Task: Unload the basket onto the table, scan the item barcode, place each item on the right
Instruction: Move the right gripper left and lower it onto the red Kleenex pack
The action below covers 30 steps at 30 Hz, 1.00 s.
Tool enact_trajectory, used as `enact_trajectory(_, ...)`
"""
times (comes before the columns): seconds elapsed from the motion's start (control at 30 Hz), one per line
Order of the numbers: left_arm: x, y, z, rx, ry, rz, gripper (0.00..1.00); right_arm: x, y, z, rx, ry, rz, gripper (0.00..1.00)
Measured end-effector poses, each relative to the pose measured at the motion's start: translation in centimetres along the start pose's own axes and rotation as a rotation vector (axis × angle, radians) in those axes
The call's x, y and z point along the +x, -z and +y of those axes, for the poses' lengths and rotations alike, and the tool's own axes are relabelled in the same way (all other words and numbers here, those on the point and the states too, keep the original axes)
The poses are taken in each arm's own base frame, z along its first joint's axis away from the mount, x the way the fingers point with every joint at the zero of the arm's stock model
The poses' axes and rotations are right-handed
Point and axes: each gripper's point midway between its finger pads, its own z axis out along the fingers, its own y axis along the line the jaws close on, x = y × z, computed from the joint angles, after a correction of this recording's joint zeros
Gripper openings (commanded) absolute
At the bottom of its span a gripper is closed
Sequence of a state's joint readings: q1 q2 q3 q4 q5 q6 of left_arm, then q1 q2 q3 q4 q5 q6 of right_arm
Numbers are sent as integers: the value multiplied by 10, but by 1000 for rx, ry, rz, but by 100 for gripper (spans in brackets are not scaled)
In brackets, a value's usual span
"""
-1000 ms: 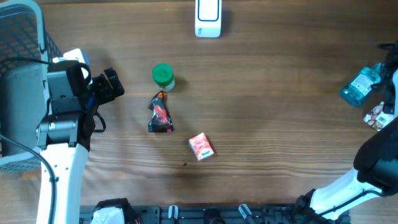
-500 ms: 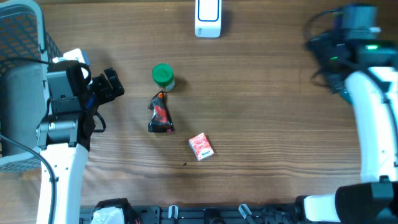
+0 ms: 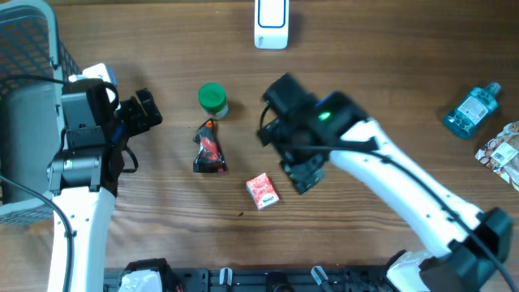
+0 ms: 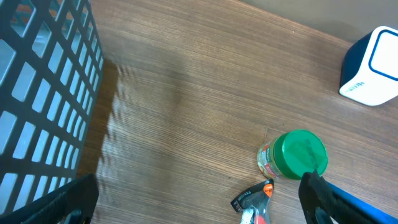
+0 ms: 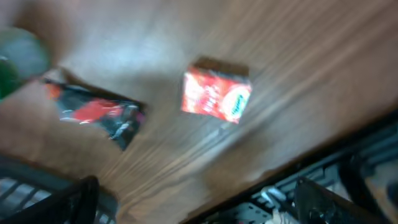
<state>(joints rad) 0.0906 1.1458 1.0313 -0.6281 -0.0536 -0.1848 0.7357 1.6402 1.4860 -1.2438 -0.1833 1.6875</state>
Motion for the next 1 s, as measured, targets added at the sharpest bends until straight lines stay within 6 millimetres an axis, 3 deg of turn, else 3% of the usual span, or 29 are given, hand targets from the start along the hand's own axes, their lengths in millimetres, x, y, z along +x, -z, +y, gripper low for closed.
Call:
enact_trajectory(0.13, 0, 0, 0, 0, 0, 0, 100, 18, -47, -2, 61, -80, 0, 100)
enact_trajectory(0.23, 0, 0, 0, 0, 0, 0, 100, 22, -92, -6, 138, -116, -5, 100)
enact_trajectory(0.33, 0, 0, 0, 0, 0, 0, 100, 22, -122, -5, 181, -150, 9, 100)
enact_trajectory(0.77, 0, 0, 0, 0, 0, 0, 100, 13, -160, -14, 263, -196, -19, 100)
enact_trajectory(1.0, 0, 0, 0, 0, 0, 0, 100, 21, -166, -11, 238, -149, -42, 100)
